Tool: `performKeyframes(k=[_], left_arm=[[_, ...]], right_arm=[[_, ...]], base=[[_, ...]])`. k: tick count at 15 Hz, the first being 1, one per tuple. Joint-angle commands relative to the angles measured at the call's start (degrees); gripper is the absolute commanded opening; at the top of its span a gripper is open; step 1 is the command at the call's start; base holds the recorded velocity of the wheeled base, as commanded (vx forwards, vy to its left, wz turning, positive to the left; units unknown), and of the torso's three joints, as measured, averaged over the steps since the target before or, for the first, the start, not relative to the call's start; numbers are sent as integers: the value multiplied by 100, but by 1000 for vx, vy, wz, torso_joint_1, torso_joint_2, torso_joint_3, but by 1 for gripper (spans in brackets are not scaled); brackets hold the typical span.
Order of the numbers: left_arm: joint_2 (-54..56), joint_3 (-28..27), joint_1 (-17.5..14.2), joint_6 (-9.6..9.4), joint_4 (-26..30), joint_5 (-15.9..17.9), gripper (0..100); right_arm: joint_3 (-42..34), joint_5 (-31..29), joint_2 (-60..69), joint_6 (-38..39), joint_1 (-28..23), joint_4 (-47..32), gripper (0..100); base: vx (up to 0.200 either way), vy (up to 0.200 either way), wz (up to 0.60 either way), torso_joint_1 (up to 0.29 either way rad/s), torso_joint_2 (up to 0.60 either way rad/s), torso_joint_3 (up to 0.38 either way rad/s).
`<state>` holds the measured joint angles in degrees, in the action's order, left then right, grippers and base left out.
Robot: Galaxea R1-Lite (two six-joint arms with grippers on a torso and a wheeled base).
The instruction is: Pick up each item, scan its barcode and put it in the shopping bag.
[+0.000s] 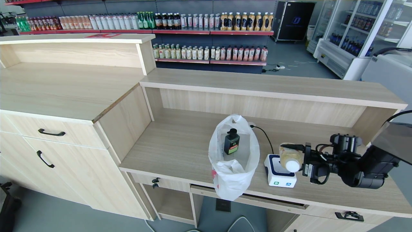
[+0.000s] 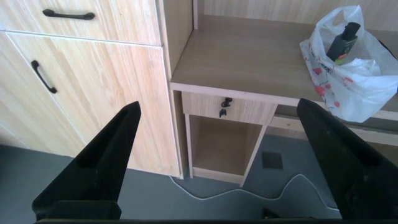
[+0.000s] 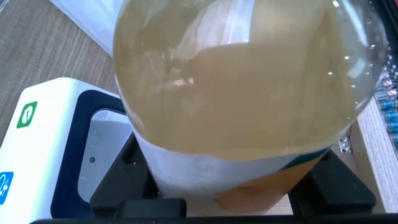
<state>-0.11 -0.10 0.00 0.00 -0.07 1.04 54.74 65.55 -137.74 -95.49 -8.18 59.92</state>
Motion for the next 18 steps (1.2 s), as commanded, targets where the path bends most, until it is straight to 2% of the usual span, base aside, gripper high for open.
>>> performKeyframes(k=[1,11,18], left_arm=[[2,1,0,0,-1,2,100],[2,1,0,0,-1,2,100],[2,1,0,0,-1,2,100]], right_arm=[[11,2,-42,-5,9,2,0],[398,11,-324,303,220,29,0],[450,2,-447,558,361,336,0]], base=[[0,0,0,0,0,0],[0,0,0,0,0,0],[0,0,0,0,0,0]])
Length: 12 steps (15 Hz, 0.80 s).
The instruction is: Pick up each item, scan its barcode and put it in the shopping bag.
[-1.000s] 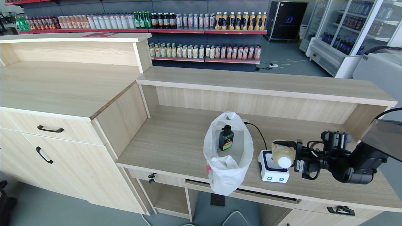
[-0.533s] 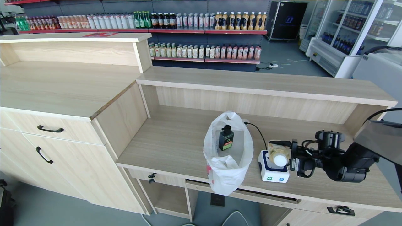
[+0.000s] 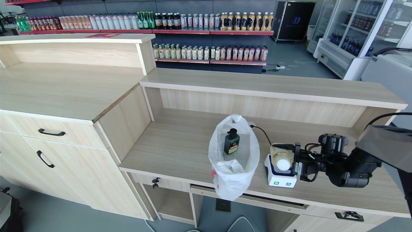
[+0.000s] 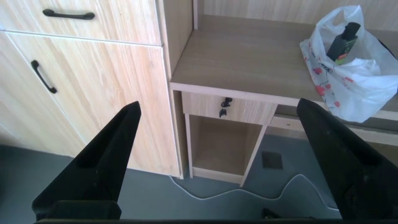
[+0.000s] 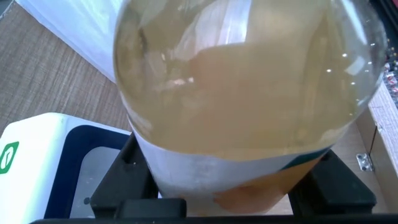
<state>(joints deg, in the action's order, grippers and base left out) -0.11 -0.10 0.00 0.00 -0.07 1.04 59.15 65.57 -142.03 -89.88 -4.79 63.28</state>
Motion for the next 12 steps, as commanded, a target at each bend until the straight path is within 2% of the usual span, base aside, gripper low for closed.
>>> performKeyframes(k=[1,4,6,10,11,12], left_arm=[[2,1,0,0,-1,2,100],[2,1,0,0,-1,2,100],[2,1,0,0,-1,2,100],[2,1,0,0,-1,2,100],[2,1,0,0,-1,2,100],[2,1,0,0,-1,2,100]], right_arm=[[18,-1,-17,-3,22,0,0],[18,-1,97,138,22,0,0],[-70,-1,703,735,-13,-79,0],[-457,-45,2760,3126,-224,-1072,0],[-545,-379,3463,4181,-400,-1547,0],[-703,-827,3841,4866,-514,-1767,0]], base=[[0,0,0,0,0,0],[0,0,0,0,0,0],[0,0,0,0,0,0],[0,0,0,0,0,0],[0,0,0,0,0,0],[0,0,0,0,0,0]])
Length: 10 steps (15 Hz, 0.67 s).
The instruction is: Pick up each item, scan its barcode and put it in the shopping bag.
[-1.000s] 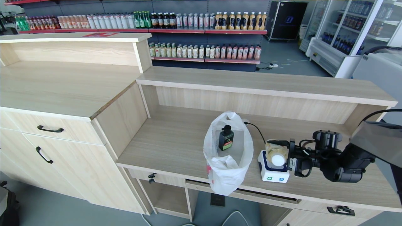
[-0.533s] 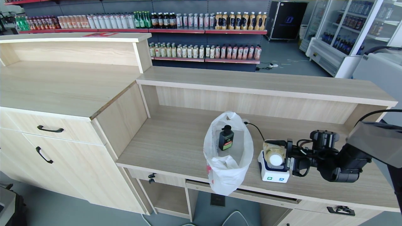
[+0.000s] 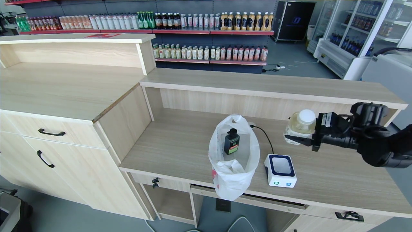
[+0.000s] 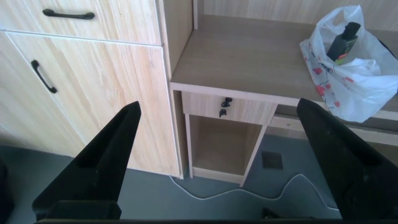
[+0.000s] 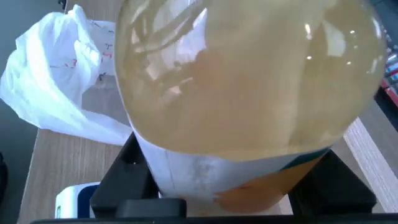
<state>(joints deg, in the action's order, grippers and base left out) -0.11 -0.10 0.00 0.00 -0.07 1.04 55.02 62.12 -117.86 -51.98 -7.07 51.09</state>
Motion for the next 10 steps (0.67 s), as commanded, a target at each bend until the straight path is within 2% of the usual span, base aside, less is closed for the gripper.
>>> performKeyframes(k=[1,2,3,4,5,7,10], left_arm=[[2,1,0,0,-1,2,100],[2,1,0,0,-1,2,100],[2,1,0,0,-1,2,100],[2,1,0,0,-1,2,100],[2,1,0,0,-1,2,100],[2,1,0,0,-1,2,100],[2,1,0,0,-1,2,100]], right_arm=[[-501,-1106,1784,1849,-374,-697,0],[-685,-1774,1977,2456,-383,-776,0],[-756,-2248,2039,2728,-383,-802,0],[-896,-3426,2118,3291,-374,-820,0],[-966,-4200,2127,3598,-312,-811,0],[-1213,-5448,2206,3660,-198,-732,0],[-1371,-6098,2276,3475,-58,-635,0]], base=[[0,0,0,0,0,0],[0,0,0,0,0,0],[0,0,0,0,0,0],[0,0,0,0,0,0],[0,0,0,0,0,0],[0,0,0,0,0,0],[0,0,0,0,0,0]])
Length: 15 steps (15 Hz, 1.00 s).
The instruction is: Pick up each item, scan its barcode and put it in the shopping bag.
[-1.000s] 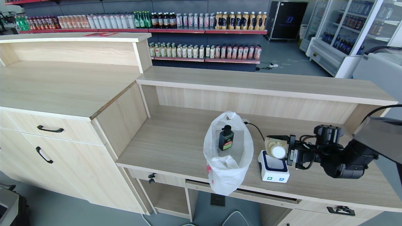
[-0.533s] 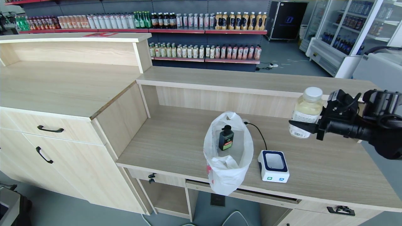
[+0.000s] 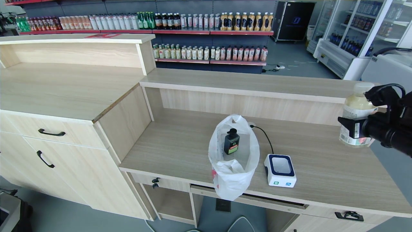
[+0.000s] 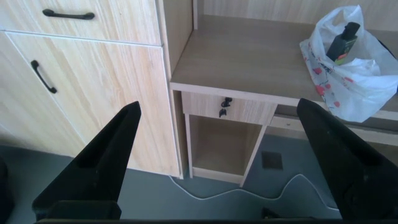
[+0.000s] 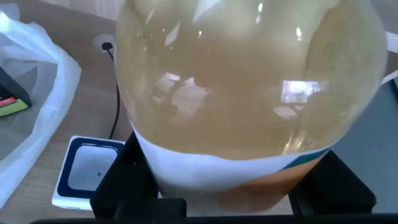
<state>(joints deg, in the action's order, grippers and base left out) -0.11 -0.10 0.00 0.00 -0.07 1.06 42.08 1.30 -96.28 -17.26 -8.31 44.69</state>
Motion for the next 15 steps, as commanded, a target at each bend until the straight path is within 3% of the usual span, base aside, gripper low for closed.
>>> performKeyframes(k=[1,5,9,15], left_arm=[[2,1,0,0,-1,-1,100],[2,1,0,0,-1,-1,100],[2,1,0,0,-1,-1,100],[2,1,0,0,-1,-1,100]], right_arm=[[-200,-192,136,-383,102,330,0],[-262,-148,197,-858,436,1499,0],[-236,-157,-40,-867,1095,1666,0],[-403,1047,-1323,-629,1570,1850,0]], base=[[0,0,0,0,0,0],[0,0,0,0,0,0],[0,0,600,0,5,5],[0,0,0,0,0,0]])
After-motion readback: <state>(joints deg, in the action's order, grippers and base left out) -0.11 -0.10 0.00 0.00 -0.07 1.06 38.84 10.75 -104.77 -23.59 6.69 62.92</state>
